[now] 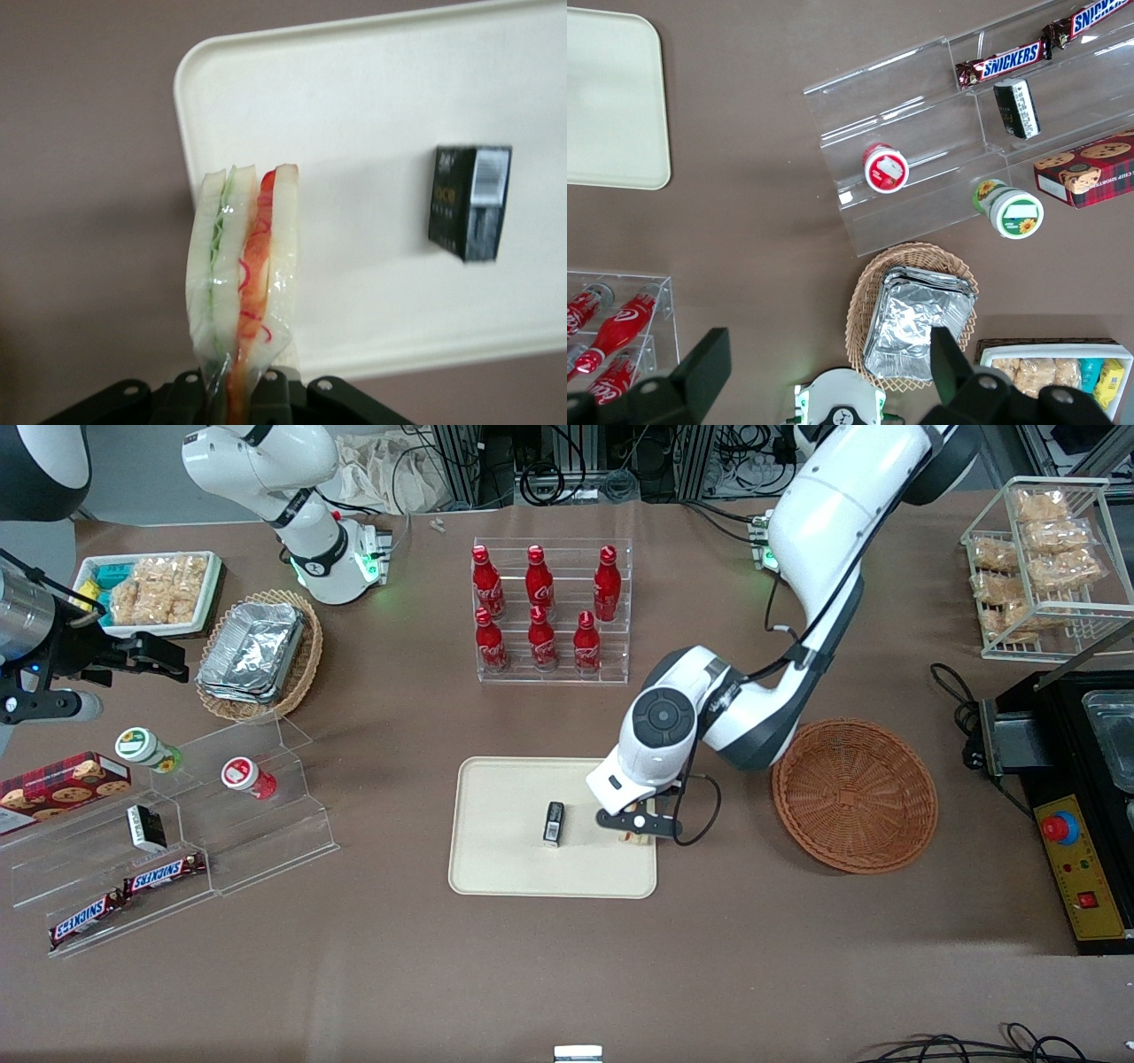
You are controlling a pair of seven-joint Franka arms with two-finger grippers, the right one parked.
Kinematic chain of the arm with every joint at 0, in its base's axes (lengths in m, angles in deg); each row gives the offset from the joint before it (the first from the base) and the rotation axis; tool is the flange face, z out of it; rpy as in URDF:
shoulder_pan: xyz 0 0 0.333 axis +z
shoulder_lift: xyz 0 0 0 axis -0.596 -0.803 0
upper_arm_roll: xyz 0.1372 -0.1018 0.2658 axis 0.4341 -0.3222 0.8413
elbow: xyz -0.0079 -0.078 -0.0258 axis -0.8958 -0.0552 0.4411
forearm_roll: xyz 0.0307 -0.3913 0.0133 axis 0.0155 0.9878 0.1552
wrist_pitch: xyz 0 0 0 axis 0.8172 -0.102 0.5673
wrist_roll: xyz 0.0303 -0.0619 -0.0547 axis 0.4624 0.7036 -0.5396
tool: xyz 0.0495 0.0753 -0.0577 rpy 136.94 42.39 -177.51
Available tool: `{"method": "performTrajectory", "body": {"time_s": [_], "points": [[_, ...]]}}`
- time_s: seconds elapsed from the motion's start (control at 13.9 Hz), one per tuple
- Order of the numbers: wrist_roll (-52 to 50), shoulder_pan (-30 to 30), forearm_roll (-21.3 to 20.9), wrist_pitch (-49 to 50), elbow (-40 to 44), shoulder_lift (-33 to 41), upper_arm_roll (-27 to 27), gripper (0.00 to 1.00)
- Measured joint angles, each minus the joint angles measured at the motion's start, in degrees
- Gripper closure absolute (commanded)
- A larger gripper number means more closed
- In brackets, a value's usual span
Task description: Place sandwich from basket to tray
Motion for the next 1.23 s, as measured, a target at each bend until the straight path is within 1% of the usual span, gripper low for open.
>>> {"method": "performTrajectory", "body": {"time_s": [0.14, 0.22, 0.29, 0.36, 0.58, 0.86, 1.08, 1.23], "points": [[0.0, -0.2, -0.3, -1.9, 2.4, -3.9, 0.1, 1.00], [-0.3, -0.6, -1.1, -2.2, 4.3, -5.9, 0.0, 1.00], [-1.1, -1.1, -2.0, -2.3, 6.1, -7.7, 0.0, 0.70], [-1.8, -1.4, -2.7, -2.2, 7.7, -9.2, 0.0, 0.01], [-3.3, -1.7, -3.8, -2.1, 9.6, -9.9, 0.0, 0.00], [-3.7, -1.2, -3.9, -1.9, 11.6, -8.9, 0.1, 0.00], [-3.9, 0.1, -3.9, 1.6, 12.0, -4.7, 0.2, 0.00], [-3.9, 2.2, -3.9, 4.5, 10.4, 0.5, 0.3, 0.00]]}}
